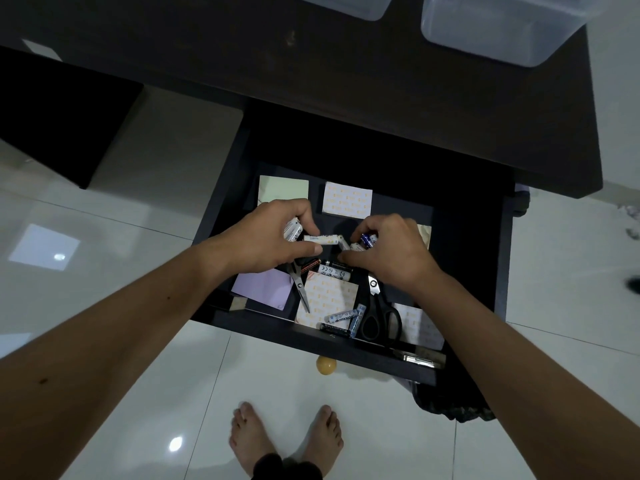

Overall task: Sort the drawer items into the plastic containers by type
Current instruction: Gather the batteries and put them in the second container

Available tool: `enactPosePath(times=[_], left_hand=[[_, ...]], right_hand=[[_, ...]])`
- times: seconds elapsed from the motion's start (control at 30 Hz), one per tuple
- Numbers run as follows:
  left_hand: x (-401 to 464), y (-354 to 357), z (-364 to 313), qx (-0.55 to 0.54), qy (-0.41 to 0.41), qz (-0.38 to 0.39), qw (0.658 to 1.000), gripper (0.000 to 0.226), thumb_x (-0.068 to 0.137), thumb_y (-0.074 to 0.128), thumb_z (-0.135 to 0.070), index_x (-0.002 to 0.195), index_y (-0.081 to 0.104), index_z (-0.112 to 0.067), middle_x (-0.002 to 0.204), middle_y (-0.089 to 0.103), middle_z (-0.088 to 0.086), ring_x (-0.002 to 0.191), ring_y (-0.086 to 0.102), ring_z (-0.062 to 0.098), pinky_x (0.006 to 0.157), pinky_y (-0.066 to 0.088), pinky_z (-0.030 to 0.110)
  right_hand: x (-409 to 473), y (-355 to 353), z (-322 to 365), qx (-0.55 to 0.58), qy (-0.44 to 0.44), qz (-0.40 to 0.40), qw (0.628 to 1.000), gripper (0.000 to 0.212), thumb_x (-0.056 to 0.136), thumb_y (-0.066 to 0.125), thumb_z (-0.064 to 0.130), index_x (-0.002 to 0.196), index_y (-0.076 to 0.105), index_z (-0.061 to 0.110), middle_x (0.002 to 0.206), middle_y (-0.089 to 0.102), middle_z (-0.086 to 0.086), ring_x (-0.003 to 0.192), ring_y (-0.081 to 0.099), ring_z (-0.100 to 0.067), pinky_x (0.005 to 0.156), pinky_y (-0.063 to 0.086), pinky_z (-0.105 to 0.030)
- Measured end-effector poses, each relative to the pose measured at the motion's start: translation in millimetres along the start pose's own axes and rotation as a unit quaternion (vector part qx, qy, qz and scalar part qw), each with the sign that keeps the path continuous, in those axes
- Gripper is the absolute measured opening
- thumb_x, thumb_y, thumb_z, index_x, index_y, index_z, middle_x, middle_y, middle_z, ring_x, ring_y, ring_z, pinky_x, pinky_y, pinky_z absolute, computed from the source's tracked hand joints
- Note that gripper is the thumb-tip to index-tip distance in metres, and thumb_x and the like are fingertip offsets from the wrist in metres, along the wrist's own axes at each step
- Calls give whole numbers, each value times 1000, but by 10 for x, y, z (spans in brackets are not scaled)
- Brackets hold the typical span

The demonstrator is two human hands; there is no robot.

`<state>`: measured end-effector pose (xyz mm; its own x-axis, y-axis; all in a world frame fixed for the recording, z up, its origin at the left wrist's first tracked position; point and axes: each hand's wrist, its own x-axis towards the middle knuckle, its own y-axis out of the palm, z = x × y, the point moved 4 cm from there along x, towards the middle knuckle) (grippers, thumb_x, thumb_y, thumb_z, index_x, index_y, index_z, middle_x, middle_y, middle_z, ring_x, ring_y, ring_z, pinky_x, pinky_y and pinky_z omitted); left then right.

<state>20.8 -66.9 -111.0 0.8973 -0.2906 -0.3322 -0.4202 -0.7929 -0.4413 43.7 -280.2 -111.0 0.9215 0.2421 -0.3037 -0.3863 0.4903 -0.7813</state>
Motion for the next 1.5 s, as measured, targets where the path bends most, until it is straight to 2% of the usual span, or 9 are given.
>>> enactPosePath(times=[0.13, 0.3, 0.4, 0.63, 0.73, 0.9, 1.07, 1.23, 1.5], left_hand=[[10, 8, 13, -7, -5, 2, 1000, 20, 86, 85, -32, 91, 67, -30, 83, 62, 10, 65, 56, 20, 62, 57, 50], [19, -16, -11, -20, -20, -23, 999, 18, 87, 84, -27, 92, 67, -27, 79, 63, -4, 58, 57, 2, 56, 50, 24], [26, -19, -14, -60, -32, -25, 997, 17, 90, 82, -21, 98, 68, -25, 80, 66, -8, 57, 59, 1, 55, 49, 17], [32, -11, -55, -106, -22, -3, 994, 32, 95, 76, -14, 121, 71, -33, 86, 65, -4, 64, 62, 6, 57, 50, 18], [35, 8, -55, -103, -27, 4, 994, 34, 96, 74, -14, 124, 72, -33, 78, 66, -11, 62, 60, 6, 57, 50, 18], [30, 36, -65, -125, -38, 14, 991, 31, 98, 72, -15, 124, 75, -32, 70, 67, -12, 65, 58, 13, 60, 51, 27], [17, 29, -133, -153, -36, 24, 987, 27, 97, 73, -13, 113, 78, -34, 79, 66, -5, 70, 56, 21, 64, 52, 31], [11, 10, -150, -172, -52, 23, 983, 14, 89, 80, -9, 100, 77, -16, 70, 63, -6, 57, 50, 7, 50, 44, 19], [-14, 41, -165, -172, -98, 34, 980, 21, 95, 74, -26, 100, 70, -6, 57, 61, -1, 44, 51, 3, 41, 37, 15]], right_hand=[[-7, 3, -15, -14, -16, 8, 1000, 25, 78, 88, 37, 83, 65, 29, 81, 66, 2, 75, 58, -10, 53, 37, -13], [-29, -55, -67, 41, -16, 2, 999, 26, 79, 89, 36, 98, 75, 26, 83, 65, 15, 76, 59, 3, 58, 35, -4], [-26, -85, -118, 118, 15, 23, 993, 29, 81, 88, 37, 107, 76, 28, 88, 71, 13, 64, 63, 1, 61, 47, -16], [-10, -114, -210, 247, 28, 36, 968, 7, 97, 73, 25, 102, 76, 23, 97, 78, 10, 59, 58, -18, 61, 52, -36], [-29, -104, -225, 202, 30, 21, 979, 12, 95, 74, 38, 95, 75, 26, 75, 74, 20, 59, 61, -10, 62, 56, -37], [-63, -103, -199, 308, 75, 43, 947, 28, 96, 70, 42, 92, 69, 15, 60, 61, -10, 41, 53, -10, 40, 38, -21], [-106, -134, -169, 470, 103, 109, 870, 30, 97, 68, 31, 80, 58, 8, 71, 51, -13, 49, 65, -17, 31, 18, -18], [-137, -176, -181, 489, 107, 182, 847, 29, 99, 63, 35, 93, 65, 7, 66, 59, -15, 41, 30, -11, 33, 18, -15], [-131, -98, -186, 502, 122, 184, 836, 25, 98, 66, 23, 111, 70, 3, 81, 60, -14, 53, 48, -9, 34, 22, -14]])
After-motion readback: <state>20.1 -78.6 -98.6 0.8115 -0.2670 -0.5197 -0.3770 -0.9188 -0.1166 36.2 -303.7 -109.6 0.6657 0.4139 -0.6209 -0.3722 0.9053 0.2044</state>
